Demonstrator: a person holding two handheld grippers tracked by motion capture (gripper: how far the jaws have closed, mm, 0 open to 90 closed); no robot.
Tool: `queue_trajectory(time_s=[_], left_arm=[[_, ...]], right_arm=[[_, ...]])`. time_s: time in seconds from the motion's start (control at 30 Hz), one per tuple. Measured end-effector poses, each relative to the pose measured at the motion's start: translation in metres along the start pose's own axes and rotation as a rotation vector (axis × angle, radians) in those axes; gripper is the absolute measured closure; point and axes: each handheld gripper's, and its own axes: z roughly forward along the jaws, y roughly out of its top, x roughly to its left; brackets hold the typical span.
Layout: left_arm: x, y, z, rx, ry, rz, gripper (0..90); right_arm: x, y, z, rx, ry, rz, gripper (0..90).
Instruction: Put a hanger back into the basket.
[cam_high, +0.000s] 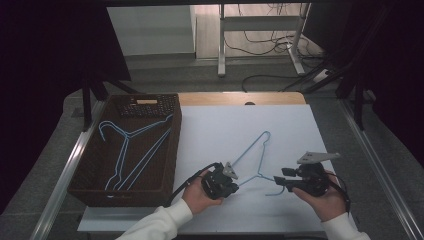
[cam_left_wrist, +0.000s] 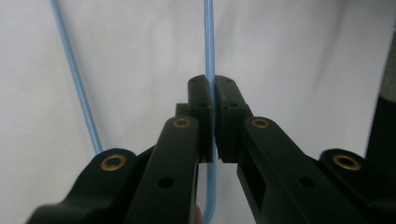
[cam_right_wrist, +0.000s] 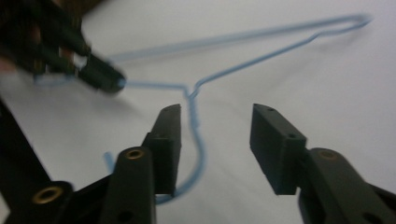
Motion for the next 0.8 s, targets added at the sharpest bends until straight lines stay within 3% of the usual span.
queue_trajectory(time_s=[0.13,0.2,0.4,0.63,0.8], left_arm=[[0.001,-0.001,-0.018,-0.058,0.012,0.0,86.9],[0.002,-0.002,-0.028,-0.094,0.018,-0.01,87.0],[0.006,-0.007,-0.049,-0.172,-0.024,-0.036,87.0],[0.004,-0.011,-0.069,-0.231,-0.048,-0.037,87.0],[0.008,-0.015,-0.084,-0.266,-0.066,-0.066,87.0]], right_arm=[[-0.014,-0.001,-0.015,-0.124,-0.022,0.064,40.7],[-0.018,-0.004,-0.018,-0.139,-0.026,0.084,38.3],[-0.027,-0.012,-0.013,-0.118,-0.031,0.109,34.6],[-0.027,-0.014,-0.006,-0.086,-0.038,0.094,33.7],[-0.025,-0.014,-0.005,-0.081,-0.043,0.079,33.8]])
